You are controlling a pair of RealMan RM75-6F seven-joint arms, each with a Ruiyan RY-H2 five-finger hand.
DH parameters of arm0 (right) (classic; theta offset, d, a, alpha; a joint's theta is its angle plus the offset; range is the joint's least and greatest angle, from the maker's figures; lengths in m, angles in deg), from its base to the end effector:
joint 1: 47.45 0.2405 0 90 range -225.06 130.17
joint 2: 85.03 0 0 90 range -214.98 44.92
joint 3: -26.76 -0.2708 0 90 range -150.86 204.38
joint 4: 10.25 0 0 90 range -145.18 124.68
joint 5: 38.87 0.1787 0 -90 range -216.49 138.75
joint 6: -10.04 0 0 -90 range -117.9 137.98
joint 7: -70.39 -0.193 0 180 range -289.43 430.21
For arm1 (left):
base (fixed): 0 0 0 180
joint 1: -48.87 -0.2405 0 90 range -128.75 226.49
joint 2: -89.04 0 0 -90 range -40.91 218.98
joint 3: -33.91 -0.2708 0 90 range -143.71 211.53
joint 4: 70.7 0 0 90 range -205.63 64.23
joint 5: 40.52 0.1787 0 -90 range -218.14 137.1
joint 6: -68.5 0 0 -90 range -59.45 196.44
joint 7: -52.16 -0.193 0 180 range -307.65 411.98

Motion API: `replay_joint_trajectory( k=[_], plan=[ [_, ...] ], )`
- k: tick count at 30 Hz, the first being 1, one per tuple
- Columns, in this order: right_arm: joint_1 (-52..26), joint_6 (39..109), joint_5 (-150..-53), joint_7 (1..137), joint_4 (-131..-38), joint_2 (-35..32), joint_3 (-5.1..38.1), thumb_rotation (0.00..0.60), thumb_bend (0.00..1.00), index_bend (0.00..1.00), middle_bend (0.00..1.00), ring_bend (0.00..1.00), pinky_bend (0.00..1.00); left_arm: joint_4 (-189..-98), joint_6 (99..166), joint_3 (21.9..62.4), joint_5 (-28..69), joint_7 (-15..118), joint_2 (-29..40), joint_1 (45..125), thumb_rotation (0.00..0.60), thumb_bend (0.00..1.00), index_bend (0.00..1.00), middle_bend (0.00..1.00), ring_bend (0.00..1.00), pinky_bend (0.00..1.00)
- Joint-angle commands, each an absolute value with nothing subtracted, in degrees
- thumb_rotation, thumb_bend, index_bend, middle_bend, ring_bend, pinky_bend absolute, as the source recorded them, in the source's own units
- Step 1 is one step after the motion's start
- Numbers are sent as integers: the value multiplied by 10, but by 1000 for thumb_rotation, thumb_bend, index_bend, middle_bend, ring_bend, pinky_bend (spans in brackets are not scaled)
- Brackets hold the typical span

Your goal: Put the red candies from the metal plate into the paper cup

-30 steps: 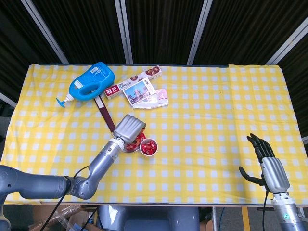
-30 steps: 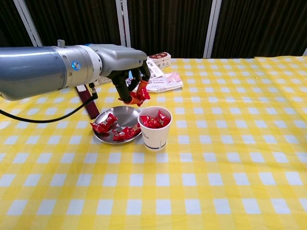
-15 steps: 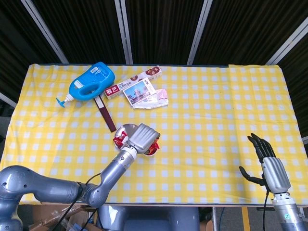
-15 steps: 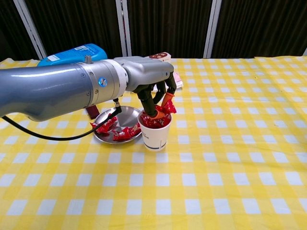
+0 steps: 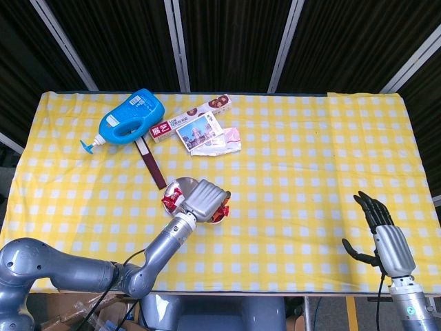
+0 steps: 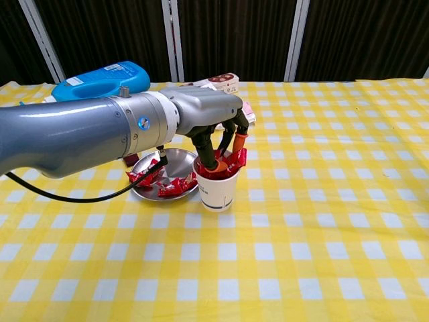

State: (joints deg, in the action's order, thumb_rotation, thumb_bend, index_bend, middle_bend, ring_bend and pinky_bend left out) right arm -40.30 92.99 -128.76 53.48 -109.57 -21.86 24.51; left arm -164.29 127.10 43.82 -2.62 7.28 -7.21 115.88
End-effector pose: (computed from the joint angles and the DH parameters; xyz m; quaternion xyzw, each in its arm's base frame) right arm -0.2723 -0.2350 0.1767 0.5491 -0.4892 0.5007 0.4566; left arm -0.0002 0.3822 -0.0648 -0.8267 -0.2861 -0.3270 0.3576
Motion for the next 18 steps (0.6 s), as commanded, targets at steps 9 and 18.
replay_joint_trajectory(
  k=[9,18],
  plan=[
    [-403,930,-1287,536,-1096,-218,246,600,387,0,0,0,0,-1675,1291,447,-13,83,-47,1147,600,342,416,477,896,984],
    [-404,929,-1287,541,-1096,-217,246,600,388,0,0,0,0,-1678,1305,453,-1,100,-36,1134,600,342,337,334,894,984]
  ],
)
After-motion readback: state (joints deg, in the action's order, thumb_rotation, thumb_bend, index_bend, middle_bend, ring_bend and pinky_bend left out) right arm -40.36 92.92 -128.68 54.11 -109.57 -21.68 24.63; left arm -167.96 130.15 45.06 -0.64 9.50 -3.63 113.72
